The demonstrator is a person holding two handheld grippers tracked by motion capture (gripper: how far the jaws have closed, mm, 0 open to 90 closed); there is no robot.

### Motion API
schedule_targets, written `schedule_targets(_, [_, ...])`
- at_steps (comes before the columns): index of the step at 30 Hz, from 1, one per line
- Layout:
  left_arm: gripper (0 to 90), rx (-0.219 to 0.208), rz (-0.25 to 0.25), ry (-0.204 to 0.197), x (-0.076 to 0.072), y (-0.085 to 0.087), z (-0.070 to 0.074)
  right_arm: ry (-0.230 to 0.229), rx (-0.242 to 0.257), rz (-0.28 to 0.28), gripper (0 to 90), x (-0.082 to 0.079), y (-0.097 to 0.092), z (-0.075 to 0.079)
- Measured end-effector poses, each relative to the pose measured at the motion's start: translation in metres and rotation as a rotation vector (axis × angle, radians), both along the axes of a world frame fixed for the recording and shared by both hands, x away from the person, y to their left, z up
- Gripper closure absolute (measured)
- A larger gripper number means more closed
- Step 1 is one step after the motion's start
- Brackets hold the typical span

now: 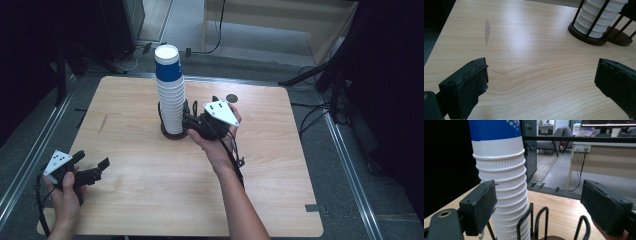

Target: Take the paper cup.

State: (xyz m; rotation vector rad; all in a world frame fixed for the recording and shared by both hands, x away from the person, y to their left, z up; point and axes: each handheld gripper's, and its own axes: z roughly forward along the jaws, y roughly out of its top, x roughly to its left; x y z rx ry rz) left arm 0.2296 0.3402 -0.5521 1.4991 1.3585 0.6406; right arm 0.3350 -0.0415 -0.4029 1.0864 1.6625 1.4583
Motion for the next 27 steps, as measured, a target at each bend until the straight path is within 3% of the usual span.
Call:
schedule_targets(10, [0.0,0.005,0.003,0.006,0.0,-0.001,0.0,0.001,0.008,0.044,13.6,0.009,0.024,0.006])
schedule_targets(23, [0.0,0.002,0.018,0.011,0.001,-0.001,0.0,-0.01,-0.018,0.049,14.9,0.021,0.045,0.018])
schedule_targets(27, [0.0,0.005,0.018,0.013,0.001,-0.001,0.0,-0.004,-0.003,0.053,14.9,0.025,0.052,0.02])
